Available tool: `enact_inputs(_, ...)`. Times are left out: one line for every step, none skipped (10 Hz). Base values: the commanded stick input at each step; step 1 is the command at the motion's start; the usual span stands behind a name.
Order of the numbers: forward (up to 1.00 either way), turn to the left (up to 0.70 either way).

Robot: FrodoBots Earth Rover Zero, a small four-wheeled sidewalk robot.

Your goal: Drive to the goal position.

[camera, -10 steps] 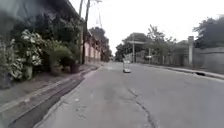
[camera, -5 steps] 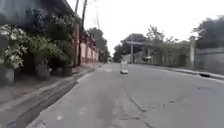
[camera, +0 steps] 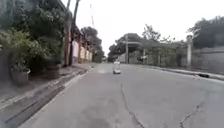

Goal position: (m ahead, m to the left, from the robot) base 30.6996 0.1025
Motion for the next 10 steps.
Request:
enact_inputs(1.00, 0.00)
enact_inputs(1.00, -0.05)
enact_inputs(1.00, -0.02)
enact_inputs(1.00, 0.00)
enact_inputs(1.00, 0.00)
enact_inputs(1.00, 0.00)
enact_inputs(1.00, 0.00)
enact_inputs(1.00, 0.00)
enact_inputs(1.00, 0.00)
enact_inputs(1.00, 0.00)
